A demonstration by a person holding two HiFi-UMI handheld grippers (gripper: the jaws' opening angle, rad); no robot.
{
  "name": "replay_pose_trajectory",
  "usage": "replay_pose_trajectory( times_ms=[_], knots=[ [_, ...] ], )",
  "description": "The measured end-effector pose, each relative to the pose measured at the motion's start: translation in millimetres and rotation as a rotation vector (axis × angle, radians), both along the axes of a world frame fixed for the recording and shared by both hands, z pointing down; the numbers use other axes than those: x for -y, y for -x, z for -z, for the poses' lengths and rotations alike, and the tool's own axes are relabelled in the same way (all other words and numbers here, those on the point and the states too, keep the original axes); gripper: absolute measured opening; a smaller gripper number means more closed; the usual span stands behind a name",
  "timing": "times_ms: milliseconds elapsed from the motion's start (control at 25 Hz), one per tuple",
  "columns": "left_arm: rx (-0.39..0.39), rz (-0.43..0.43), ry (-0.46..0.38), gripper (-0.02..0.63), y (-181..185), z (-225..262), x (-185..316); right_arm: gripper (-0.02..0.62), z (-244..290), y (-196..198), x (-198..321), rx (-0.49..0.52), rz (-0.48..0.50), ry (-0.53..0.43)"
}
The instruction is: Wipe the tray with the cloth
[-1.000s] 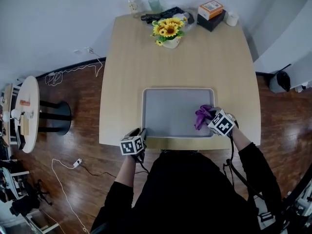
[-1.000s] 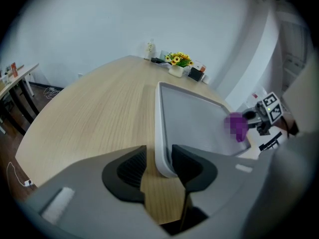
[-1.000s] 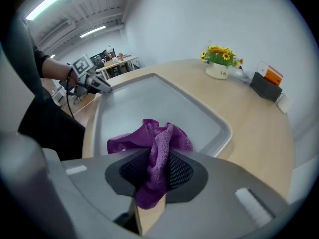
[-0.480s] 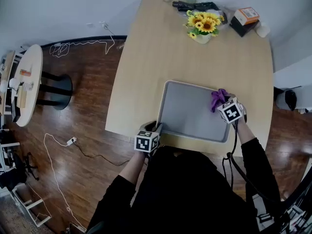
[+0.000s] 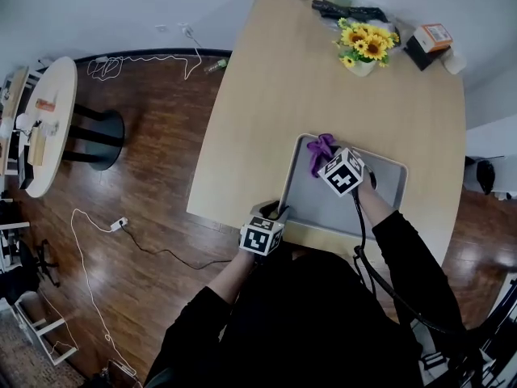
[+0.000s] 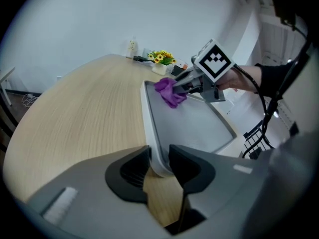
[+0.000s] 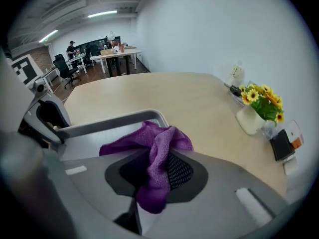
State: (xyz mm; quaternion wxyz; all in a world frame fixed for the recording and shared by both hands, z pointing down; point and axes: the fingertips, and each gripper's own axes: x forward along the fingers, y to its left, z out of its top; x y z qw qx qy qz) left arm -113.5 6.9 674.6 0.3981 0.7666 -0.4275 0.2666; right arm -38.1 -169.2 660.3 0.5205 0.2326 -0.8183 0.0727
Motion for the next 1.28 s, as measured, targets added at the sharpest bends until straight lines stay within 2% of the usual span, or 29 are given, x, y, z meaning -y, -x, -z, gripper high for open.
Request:
replay_pose_trajectory(
  times_ms=[280,480,560,760,960,1280],
  knots=[
    [-0.031,-0.012,0.001,0.115,19.0,-0.2,-3.7,0.078,-2.5,51.4,-6.1,0.011,0.025,-0.043],
    [-0.017,-0.005,0.004,0.115,18.5,-4.8,-1.2,0.078,-3.1,54.5,-42.6,0.042,0.092,-0.037],
    [-0.009,0.003,0.007,0.115,15.5,-5.8,-2.6,0.078,-3.9,42.4,-55.5,0.054,0.093,-0.028],
    [0.025,0.020,0.006,0.115,16.4,-6.8,-0.8,0.080,-3.4,-2.7,-66.2,0.093,0.023,0.019],
    [0.048,0.093,-0.013,0.114,18.2,-5.4,-3.1,0.080,-1.7,-56.9,-73.2,0.107,-0.034,0.022],
    [0.095,0.146,-0.020,0.114,7.2,-2.9,-5.7,0.080,-1.1,-127.1,-88.3,0.092,-0.079,0.034]
  ],
)
